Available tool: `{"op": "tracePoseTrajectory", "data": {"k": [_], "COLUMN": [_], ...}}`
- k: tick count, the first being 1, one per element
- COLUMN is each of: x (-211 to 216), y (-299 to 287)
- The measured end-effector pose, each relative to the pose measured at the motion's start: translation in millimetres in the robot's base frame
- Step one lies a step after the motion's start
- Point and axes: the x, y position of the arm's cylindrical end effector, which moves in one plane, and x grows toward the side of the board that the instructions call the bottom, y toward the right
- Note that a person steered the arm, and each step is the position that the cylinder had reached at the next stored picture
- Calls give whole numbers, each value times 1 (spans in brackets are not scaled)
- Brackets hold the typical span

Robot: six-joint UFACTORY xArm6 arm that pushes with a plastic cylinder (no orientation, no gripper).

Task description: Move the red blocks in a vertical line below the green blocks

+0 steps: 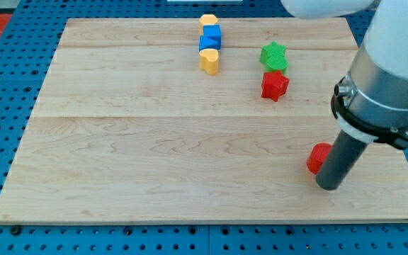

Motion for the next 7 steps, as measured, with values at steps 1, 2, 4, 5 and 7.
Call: {"op": "tracePoseTrajectory", "data": {"k": [1,2,4,5,7], "x": [-13,-53,-36,-57,-65], "y": [29,-17,-66,-102,-62]}}
